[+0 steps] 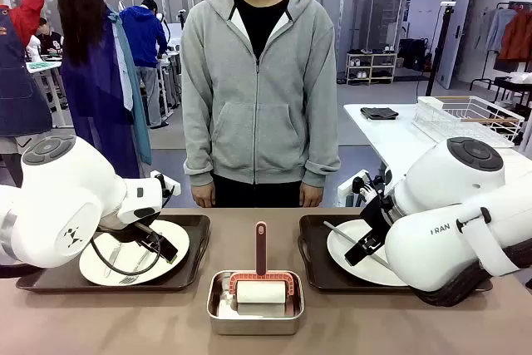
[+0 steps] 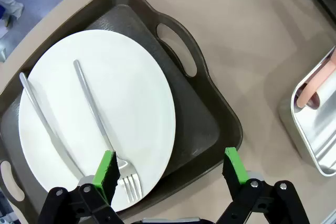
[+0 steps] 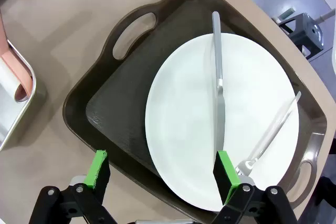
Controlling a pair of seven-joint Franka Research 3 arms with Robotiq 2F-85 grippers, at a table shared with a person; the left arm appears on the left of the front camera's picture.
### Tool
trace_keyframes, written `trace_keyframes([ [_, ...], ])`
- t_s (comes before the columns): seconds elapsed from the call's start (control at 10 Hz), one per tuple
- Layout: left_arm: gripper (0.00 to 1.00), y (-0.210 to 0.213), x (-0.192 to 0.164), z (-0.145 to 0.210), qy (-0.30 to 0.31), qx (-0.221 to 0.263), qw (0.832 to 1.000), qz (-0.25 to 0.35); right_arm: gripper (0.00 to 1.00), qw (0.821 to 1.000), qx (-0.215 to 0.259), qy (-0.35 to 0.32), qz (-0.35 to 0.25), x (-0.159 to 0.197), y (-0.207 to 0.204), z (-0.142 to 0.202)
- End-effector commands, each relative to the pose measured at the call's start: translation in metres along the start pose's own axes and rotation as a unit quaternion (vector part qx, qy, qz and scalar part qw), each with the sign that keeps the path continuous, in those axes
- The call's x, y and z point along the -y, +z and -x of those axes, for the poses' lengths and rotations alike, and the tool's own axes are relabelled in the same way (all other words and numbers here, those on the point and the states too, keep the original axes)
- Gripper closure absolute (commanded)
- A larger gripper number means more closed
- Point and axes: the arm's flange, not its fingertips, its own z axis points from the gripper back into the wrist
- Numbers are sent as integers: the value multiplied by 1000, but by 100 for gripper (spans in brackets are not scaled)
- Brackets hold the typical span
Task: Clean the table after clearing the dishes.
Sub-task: When the left (or right) Handle tray is removed, use the left hand (or right hand) to clean the left (or right) side of the table with the Lint Roller.
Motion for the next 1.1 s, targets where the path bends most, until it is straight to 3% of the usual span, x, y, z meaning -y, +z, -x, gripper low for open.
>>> trace_keyframes([
  [0.0,0,0,0,0,0,0,1000,0,0,1000,0,0,0,0,0,0],
  [0.9,0,0,0,0,0,0,1000,0,0,1000,0,0,0,1,0,0],
  [1.0,0,13,-11,-16,-2,6,1000,15,0,1000,15,4,-18,15,3,-17],
])
